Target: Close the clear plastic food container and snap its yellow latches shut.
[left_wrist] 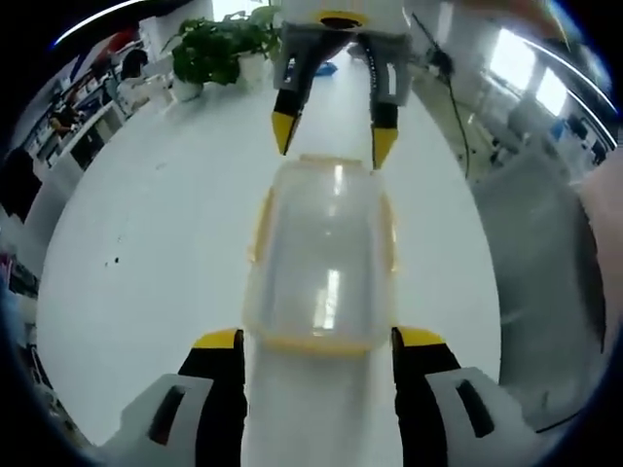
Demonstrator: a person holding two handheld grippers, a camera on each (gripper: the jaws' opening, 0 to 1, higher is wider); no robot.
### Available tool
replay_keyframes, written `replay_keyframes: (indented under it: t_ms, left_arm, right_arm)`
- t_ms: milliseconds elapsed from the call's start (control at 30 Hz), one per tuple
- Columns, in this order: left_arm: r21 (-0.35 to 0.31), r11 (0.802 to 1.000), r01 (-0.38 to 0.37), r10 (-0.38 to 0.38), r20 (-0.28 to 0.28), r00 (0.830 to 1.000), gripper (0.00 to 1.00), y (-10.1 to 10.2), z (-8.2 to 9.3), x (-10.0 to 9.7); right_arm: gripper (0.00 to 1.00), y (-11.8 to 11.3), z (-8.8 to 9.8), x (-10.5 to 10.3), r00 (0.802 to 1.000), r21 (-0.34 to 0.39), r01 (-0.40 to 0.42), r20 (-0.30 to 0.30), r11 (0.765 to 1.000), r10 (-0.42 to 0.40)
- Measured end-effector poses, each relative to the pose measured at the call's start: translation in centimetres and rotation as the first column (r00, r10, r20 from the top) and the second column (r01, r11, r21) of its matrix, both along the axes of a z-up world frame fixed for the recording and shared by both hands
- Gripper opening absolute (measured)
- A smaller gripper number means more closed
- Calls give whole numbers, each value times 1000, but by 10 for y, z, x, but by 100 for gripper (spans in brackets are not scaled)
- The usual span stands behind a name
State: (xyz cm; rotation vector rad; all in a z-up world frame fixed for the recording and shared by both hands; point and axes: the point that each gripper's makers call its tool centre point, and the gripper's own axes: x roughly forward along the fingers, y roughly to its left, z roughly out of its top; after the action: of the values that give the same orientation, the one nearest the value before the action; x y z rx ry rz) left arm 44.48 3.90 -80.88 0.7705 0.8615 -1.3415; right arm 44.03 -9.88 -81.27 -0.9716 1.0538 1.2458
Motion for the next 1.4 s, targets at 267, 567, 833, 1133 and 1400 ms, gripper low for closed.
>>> replay_keyframes:
  t_ms: [267,567,833,1133,1400]
  left_arm:
    - [28,1000,-1,1,26,1000,70,-2,-10,-2]
    - [57,998,-41,36,88,996,76,-2,-22,3]
    - [97,992,-87,78,94,993,67,0,-32,0]
    - [103,988,-119,110,92,990,60,2,-31,-1]
    - [103,989,-108,99,85,991,61,2,-31,-3]
  right_arm:
    - [77,6,-16,-9,1000,15,-9,-14,1000,9]
    - [76,6,-29,-3,999,-12,-4,32,1000,5]
    - [74,4,-33,0,999,-1,29,41,1000,-29]
    - [72,4,-32,-2,999,29,47,11,998,-47]
    - [72,2,-31,-2,999,25,47,10,999,-47]
